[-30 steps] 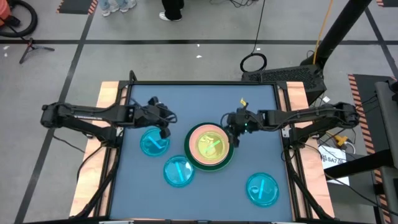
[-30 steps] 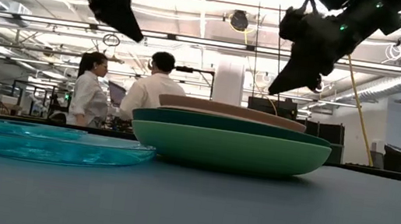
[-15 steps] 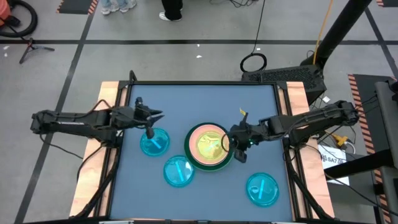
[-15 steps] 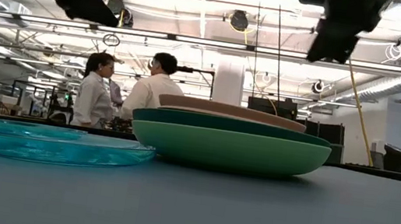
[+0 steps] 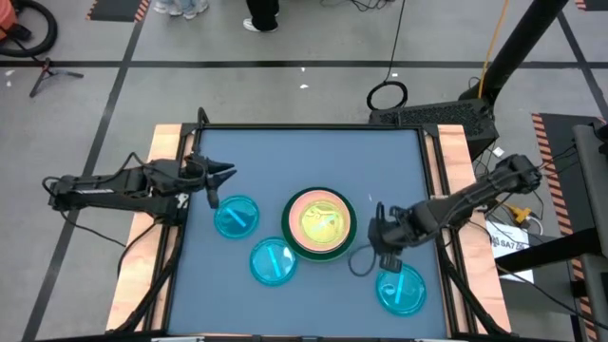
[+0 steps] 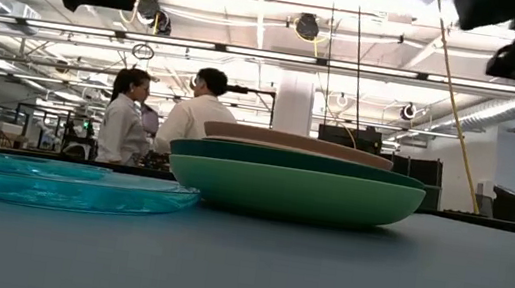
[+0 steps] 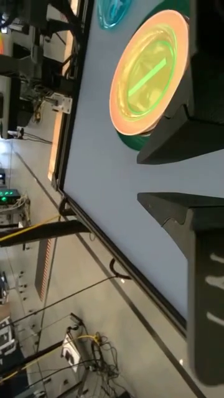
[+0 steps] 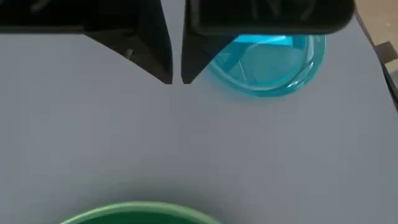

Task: Stack plastic plates
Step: Stack the right blue plate on top of the light green plate

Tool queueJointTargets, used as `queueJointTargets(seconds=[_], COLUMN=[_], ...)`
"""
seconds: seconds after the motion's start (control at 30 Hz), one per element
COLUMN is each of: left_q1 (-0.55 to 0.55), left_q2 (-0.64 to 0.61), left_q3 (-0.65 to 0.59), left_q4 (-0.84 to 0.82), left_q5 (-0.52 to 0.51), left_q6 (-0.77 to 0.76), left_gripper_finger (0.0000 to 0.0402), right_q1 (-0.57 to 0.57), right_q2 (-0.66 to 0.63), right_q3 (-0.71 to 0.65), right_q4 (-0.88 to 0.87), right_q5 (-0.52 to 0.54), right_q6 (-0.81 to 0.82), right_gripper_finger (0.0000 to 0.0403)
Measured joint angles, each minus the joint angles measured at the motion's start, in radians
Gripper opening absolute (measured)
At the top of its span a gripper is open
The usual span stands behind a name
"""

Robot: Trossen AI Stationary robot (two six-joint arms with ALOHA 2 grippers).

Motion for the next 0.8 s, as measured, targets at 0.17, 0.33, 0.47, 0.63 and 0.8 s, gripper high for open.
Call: queueJointTargets(seconds=[0.17,0.33,0.47,0.63,0.8], left_q1=[-0.001,-0.001,-0.001,-0.001,-0.001], left_q2=[0.000,0.000,0.001,0.001,0.001], left_q3=[0.000,0.000,0.000,0.000,0.000], left_q4=[-0.006,-0.006,-0.006,-0.005,-0.005], left_q5=[0.000,0.000,0.000,0.000,0.000], left_q6=[-0.001,-0.001,0.002,0.002,0.002], left_gripper_finger=[0.0091,0.0091,0.0091,0.0091,0.0091], right_q1=[0.073,0.130,0.175,0.216,0.241], right_q2=[0.038,0.077,0.088,0.086,0.086], right_q3=[-0.003,-0.055,-0.130,-0.231,-0.302], right_q4=[0.004,0.014,0.056,0.132,0.191], right_q5=[0.055,0.015,-0.056,-0.085,-0.115], right_q6=[0.046,0.114,0.150,0.200,0.238], right_gripper_finger=[0.0093,0.0149,0.0161,0.0156,0.0154])
